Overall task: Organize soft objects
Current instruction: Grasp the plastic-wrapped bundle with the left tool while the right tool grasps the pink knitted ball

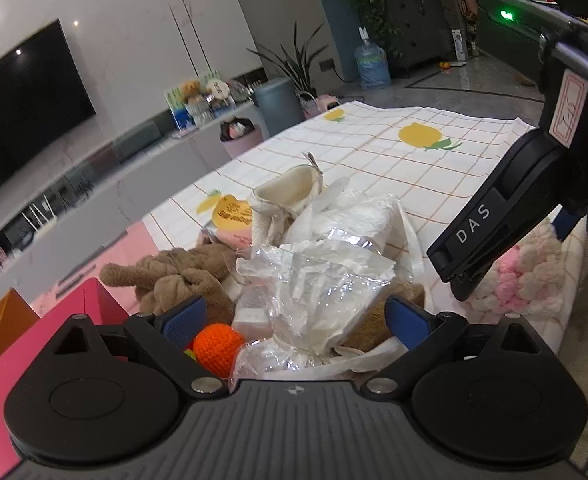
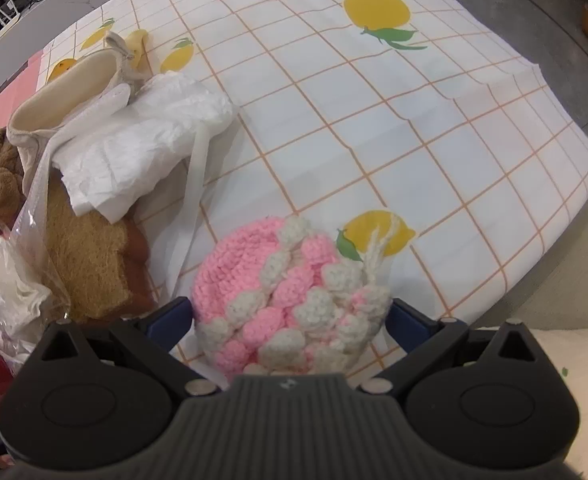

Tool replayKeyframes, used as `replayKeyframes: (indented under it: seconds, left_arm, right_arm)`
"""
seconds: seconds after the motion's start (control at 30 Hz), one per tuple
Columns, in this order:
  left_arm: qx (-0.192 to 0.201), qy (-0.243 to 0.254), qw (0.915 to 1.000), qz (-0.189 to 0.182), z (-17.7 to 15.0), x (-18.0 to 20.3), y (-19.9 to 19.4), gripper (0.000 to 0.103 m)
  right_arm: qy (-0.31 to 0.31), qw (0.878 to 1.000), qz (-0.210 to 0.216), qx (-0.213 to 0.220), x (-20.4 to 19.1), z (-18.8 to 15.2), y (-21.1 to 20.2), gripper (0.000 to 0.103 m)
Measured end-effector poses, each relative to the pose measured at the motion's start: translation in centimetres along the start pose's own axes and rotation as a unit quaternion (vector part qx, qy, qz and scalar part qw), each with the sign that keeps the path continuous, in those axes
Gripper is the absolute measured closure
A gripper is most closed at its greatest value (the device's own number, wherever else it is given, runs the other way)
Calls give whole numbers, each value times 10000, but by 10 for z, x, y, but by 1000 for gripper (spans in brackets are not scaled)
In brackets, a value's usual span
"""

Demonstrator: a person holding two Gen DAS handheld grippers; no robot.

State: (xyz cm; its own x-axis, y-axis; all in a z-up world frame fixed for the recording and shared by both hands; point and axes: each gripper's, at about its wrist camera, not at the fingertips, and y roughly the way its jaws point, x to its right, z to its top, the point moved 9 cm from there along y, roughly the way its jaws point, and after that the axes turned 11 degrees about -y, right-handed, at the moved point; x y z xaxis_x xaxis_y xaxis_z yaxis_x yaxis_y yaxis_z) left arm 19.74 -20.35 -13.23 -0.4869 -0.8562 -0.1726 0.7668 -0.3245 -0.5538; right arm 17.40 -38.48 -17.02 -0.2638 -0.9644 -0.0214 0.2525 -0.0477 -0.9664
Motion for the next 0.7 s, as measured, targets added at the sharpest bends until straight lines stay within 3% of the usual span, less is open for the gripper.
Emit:
replayKeyframes:
  seconds: [0.13, 0.2, 0.23, 0.3, 0.53, 0.7]
  left_arm:
    - [238, 23, 9996, 116, 1, 4, 1, 0]
    - [343, 36, 9993, -159, 2, 11, -3, 0]
    - [219, 12, 9992, -341, 0, 15, -3, 0]
    - [-10, -121, 9993, -357, -3, 17, 0, 0]
    - [-112, -643, 9974, -299, -8, 12, 6, 0]
    - [17, -937, 9955, -166, -11, 4, 2, 35]
  right_arm:
    - [135, 9999, 69, 4, 2, 0, -1, 3]
    - [184, 9998, 87, 26, 2, -1, -2, 3]
    - [202, 9997, 91, 42, 2, -1, -3, 3]
    - [233, 9997, 85, 62, 3, -1, -4, 3]
    - [309, 9994, 135, 59, 5, -1, -4, 3]
    - [399, 9989, 224, -29, 7, -2, 0, 3]
